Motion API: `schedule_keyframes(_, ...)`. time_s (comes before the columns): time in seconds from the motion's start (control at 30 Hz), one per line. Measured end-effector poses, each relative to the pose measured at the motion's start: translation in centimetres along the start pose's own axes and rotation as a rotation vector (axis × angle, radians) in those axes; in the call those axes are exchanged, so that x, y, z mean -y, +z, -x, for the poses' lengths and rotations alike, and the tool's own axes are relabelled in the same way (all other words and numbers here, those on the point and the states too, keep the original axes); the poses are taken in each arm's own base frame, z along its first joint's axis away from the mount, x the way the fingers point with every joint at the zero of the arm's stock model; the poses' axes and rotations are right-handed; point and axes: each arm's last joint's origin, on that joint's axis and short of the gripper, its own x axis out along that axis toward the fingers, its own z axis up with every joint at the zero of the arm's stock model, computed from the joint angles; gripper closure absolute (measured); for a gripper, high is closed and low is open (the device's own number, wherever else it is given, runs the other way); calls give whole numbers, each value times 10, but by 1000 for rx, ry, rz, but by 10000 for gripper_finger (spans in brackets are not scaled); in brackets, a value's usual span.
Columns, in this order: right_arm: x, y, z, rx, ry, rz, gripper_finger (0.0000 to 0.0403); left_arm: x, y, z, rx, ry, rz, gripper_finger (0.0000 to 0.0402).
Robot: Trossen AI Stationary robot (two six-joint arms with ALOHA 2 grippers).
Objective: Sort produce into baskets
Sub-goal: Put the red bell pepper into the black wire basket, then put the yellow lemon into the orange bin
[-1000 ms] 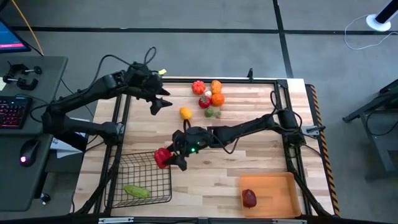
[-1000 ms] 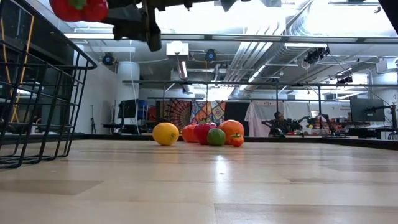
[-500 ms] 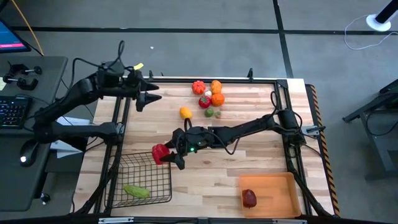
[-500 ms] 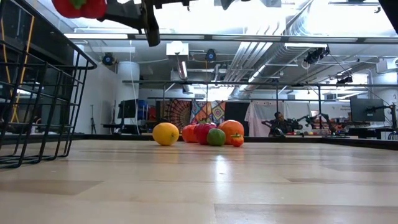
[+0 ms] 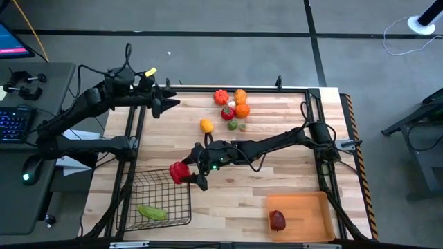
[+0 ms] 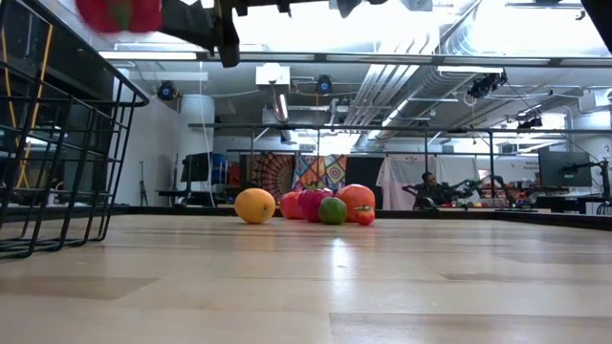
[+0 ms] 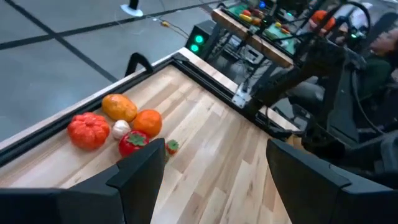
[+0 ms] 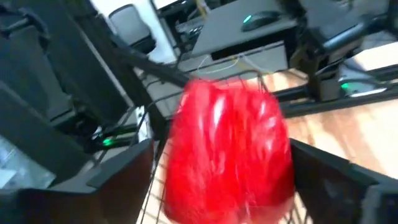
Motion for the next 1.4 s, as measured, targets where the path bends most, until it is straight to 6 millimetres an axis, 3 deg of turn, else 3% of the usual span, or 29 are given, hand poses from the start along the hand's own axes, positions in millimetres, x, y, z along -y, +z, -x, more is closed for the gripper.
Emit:
schedule_keyframes(0.1,0,-7,-4,-24,20,-4,13,0,0,0,12,33,7,133)
schedule_keyframes(0.27,-1,-5,-3,-18,24,0,17,1,-1,-2,13,49,28,133)
schedule_keyframes(0.4,11,14,11,-26,18,33,16,3,-1,-3,12,52,24,133)
schedule_keyframes(0.53,29,46,47,-97,1,110,16,4,-2,-10,2,65,14,133)
schedule_keyframes(0.67,47,73,97,-217,-93,110,15,4,-4,-24,-41,70,-29,133)
schedule_keyframes(0.83,50,86,169,-407,-254,60,15,0,-9,-53,-131,93,-69,133)
schedule_keyframes(0.97,38,64,219,-488,-433,-32,15,-5,-19,-87,-246,110,-169,133)
schedule_keyframes(1.13,12,19,270,-432,-518,-318,15,-17,-43,-128,-514,69,-570,133)
schedule_keyframes(1.27,-9,-6,287,-299,-458,-527,15,-29,-57,-163,-732,41,-859,133)
schedule_keyframes(1.4,-21,-19,290,-134,-401,-584,15,-41,-80,-201,-930,-28,-1073,133)
